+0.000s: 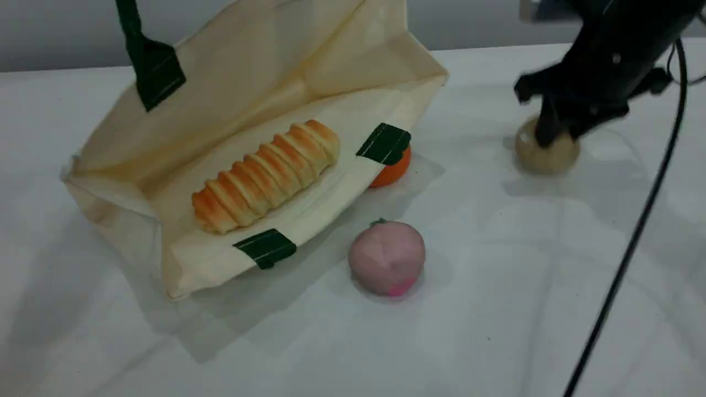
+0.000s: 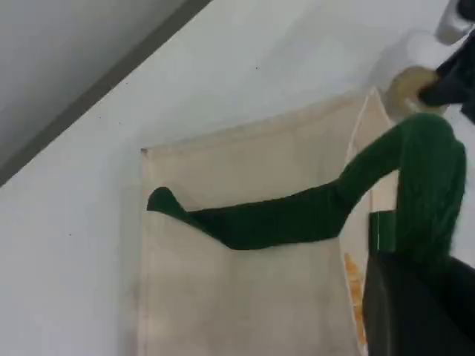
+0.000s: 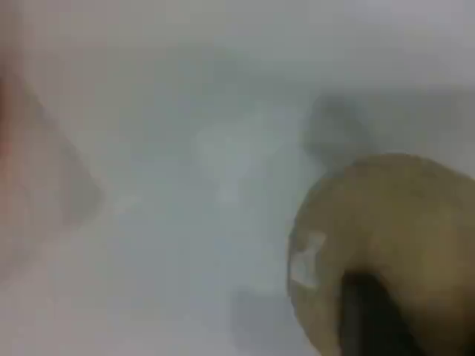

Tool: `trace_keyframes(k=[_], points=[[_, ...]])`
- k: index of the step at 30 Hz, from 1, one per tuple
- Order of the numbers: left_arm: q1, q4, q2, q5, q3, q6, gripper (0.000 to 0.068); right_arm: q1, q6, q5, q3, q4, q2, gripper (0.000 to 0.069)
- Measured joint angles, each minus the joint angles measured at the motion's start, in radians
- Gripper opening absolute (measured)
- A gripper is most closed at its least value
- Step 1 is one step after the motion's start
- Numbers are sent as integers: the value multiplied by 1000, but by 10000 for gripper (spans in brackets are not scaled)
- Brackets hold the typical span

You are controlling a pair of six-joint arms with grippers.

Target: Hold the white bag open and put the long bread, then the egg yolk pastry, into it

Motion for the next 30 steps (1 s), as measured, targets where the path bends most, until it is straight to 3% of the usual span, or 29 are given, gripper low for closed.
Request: trace_keyframes(k=[8, 17, 23, 30], points=[[0, 0, 0, 0, 0, 14, 83, 43, 0, -233, 216, 40, -209, 182], [0, -3, 0, 0, 0, 12, 83, 275, 0, -498, 498, 79, -346, 176], [0, -6, 0, 0, 0, -6, 83, 443, 10, -586, 510, 80, -346, 172], [0, -6, 0, 0, 0, -6, 83, 575, 37, -652, 510, 105, -345, 170]])
